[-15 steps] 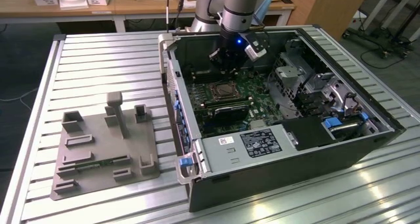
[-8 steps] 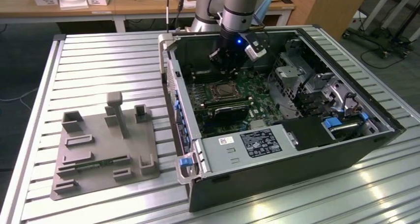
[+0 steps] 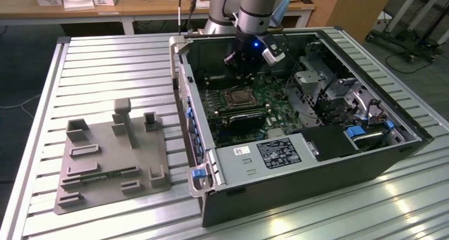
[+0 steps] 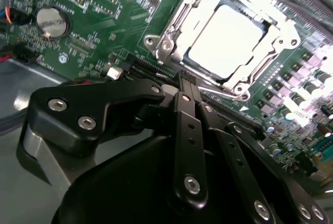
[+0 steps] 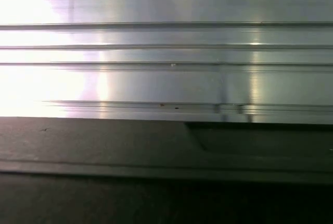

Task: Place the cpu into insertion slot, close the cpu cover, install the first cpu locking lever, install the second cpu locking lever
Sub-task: 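Install the first cpu locking lever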

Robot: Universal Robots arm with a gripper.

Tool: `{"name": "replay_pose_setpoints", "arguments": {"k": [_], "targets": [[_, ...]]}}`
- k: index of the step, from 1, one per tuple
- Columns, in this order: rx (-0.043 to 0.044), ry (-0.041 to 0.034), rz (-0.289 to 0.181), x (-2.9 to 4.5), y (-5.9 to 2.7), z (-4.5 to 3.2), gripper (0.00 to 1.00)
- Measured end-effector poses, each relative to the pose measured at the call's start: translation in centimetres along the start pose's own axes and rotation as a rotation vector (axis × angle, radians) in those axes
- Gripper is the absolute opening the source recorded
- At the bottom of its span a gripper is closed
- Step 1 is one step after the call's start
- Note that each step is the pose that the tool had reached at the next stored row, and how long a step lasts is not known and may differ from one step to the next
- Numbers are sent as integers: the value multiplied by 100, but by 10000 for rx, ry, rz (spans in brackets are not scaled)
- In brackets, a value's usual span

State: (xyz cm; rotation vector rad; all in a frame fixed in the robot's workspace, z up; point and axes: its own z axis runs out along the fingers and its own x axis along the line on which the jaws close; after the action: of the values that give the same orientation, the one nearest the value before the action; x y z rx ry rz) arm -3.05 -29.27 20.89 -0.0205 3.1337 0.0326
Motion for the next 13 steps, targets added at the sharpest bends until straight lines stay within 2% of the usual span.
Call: {"name": "replay_pose_setpoints", "arguments": {"k": [1, 2, 6, 9, 13], "targets": [[-97, -2, 0, 0, 0, 0, 10], [-157, -3, 1, 0, 0, 0, 10], [-165, -2, 0, -7, 0, 0, 10], [-165, -3, 1, -50, -1, 1, 10], [-166, -4, 2, -54, 0, 6, 10]]}}
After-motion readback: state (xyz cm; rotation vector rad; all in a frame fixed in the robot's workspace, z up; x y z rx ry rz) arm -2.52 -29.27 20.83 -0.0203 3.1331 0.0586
